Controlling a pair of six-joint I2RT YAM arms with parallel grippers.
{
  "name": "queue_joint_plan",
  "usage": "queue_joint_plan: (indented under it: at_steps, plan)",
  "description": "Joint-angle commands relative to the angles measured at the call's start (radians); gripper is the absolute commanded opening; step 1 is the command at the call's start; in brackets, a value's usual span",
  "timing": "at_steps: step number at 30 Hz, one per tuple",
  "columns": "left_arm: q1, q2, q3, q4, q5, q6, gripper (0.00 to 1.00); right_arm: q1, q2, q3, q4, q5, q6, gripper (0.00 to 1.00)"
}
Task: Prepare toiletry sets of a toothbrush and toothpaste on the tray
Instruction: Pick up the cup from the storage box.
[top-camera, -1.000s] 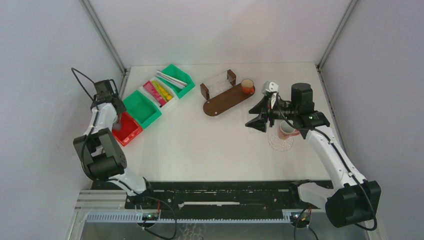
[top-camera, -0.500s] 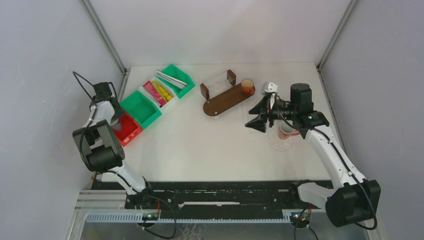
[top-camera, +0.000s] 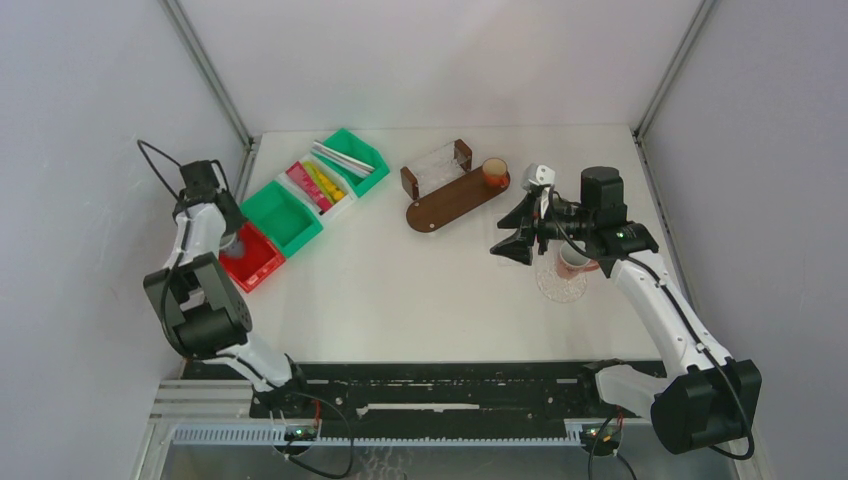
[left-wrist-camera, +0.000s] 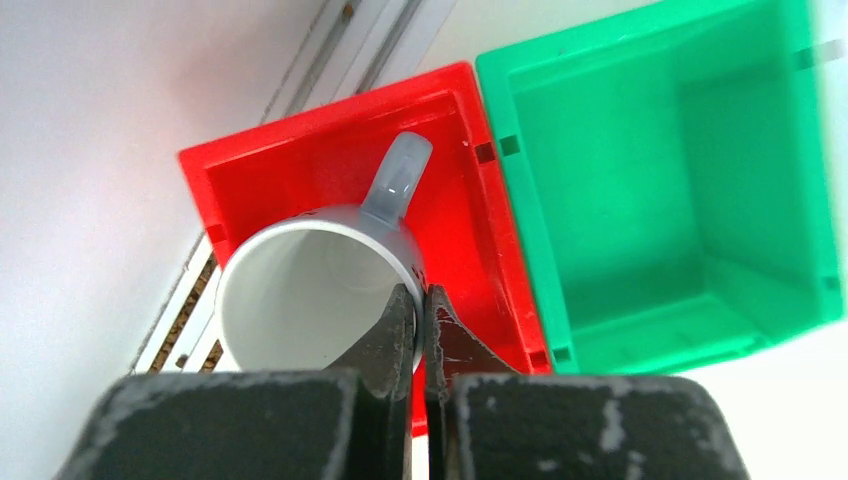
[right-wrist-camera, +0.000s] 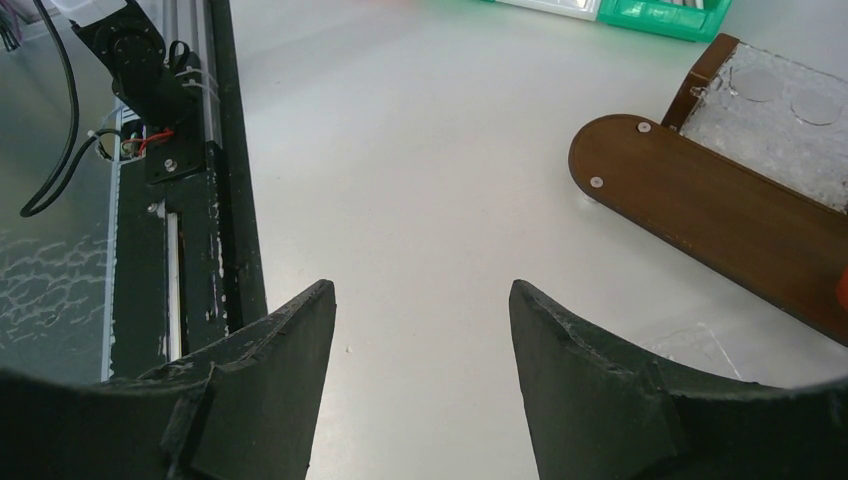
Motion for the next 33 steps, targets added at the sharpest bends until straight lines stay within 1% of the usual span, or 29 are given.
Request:
queue_joint_plan:
  at_steps: [1,5,10,13,17,21,25,30,33]
  plan:
    - [0.000,-0.179,-0.016,0.069,0.016,-0.019,0.00,0.007,-0.003,0.034,0.012,-0.016,-0.016,0.72]
    - [-0.024,-0.259,-0.048,0.082,0.025,-0.031,0.00,0.006,-0.003,0.034,0.011,-0.020,-0.015,0.72]
    - [-0.082,-0.382,-0.081,0.080,0.029,-0.032,0.00,0.007,-0.004,0.034,0.009,-0.032,-0.018,0.72]
    - [-0.136,-0.454,-0.091,0.054,0.056,-0.034,0.00,0.007,-0.003,0.034,0.003,-0.047,-0.026,0.72]
    - [-0.218,-0.527,-0.099,0.007,0.136,-0.032,0.00,0.013,-0.001,0.034,-0.012,-0.083,-0.052,0.72]
    - [-0.323,-0.585,-0.138,-0.004,0.258,-0.043,0.00,0.024,0.002,0.034,-0.040,-0.123,-0.106,0.72]
    - [-0.443,-0.628,-0.193,0.045,0.376,-0.059,0.00,0.029,0.010,0.034,-0.081,-0.179,-0.177,0.73]
    - [-0.628,-0.656,-0.267,0.142,0.431,-0.075,0.00,0.043,0.018,0.034,-0.122,-0.209,-0.256,0.73]
    - [-0.730,-0.660,-0.310,0.210,0.435,-0.087,0.00,0.044,0.022,0.034,-0.146,-0.239,-0.294,0.74]
